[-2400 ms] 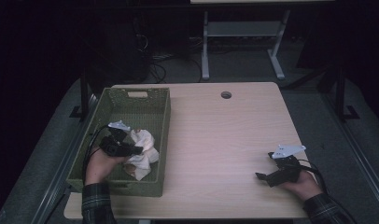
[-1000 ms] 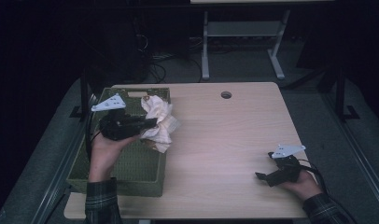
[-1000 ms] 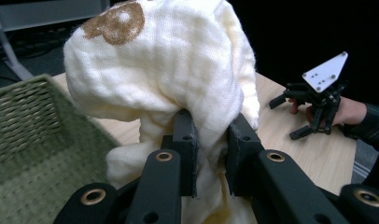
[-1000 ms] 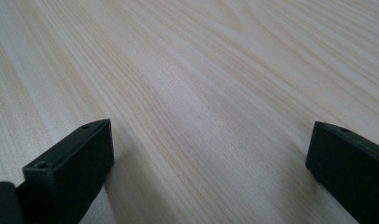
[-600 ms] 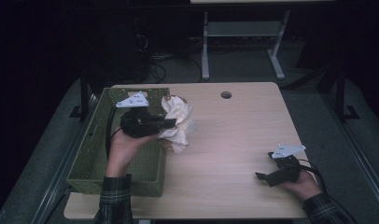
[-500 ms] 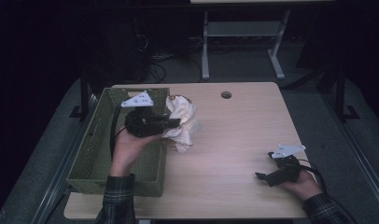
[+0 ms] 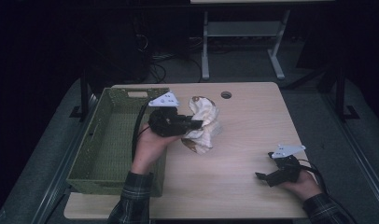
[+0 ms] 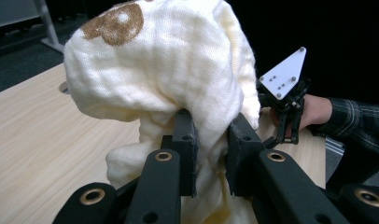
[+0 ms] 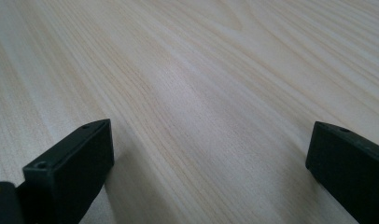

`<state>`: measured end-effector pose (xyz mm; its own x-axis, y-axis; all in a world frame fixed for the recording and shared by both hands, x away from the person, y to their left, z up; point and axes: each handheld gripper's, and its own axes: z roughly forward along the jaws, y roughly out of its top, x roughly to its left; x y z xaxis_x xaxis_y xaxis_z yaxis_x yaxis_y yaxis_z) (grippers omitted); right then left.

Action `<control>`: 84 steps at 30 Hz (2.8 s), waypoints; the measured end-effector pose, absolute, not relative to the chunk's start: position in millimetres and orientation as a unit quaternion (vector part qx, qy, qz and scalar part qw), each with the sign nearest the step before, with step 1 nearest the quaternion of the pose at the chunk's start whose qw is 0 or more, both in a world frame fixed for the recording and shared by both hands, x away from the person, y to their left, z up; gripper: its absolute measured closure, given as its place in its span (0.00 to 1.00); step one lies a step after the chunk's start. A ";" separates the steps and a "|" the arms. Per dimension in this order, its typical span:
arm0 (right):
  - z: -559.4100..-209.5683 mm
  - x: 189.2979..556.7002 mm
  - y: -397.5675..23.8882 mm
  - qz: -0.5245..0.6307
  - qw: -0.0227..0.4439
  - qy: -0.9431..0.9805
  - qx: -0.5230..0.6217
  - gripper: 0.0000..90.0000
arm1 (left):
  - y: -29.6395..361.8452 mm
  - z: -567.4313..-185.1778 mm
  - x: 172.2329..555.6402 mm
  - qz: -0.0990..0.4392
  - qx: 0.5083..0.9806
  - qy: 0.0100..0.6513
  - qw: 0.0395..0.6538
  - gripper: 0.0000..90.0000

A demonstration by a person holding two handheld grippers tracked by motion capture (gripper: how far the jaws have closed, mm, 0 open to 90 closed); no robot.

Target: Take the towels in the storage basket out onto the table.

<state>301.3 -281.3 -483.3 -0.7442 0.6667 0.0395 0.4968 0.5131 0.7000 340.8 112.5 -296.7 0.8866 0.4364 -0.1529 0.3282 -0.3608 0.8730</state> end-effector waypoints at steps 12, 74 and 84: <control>-483.3 301.3 -281.3 0.360 0.118 0.862 0.338 0.01 | 64.6 -312.6 345.5 0.039 0.833 0.215 0.509 0.85; -483.4 301.2 -281.4 0.360 0.119 0.862 0.337 0.01 | 1.2 -407.5 356.8 0.042 0.869 0.191 0.454 0.57; -483.6 302.0 -280.8 0.361 0.119 0.862 0.336 0.01 | -4.7 -428.7 352.6 0.013 0.884 0.175 0.434 0.59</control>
<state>302.0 -280.8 -483.6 -0.7465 0.6644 0.0370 0.4924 0.5141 0.7023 352.6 -4.7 -428.7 0.9387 0.3198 -0.1288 0.2972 -0.5616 0.7722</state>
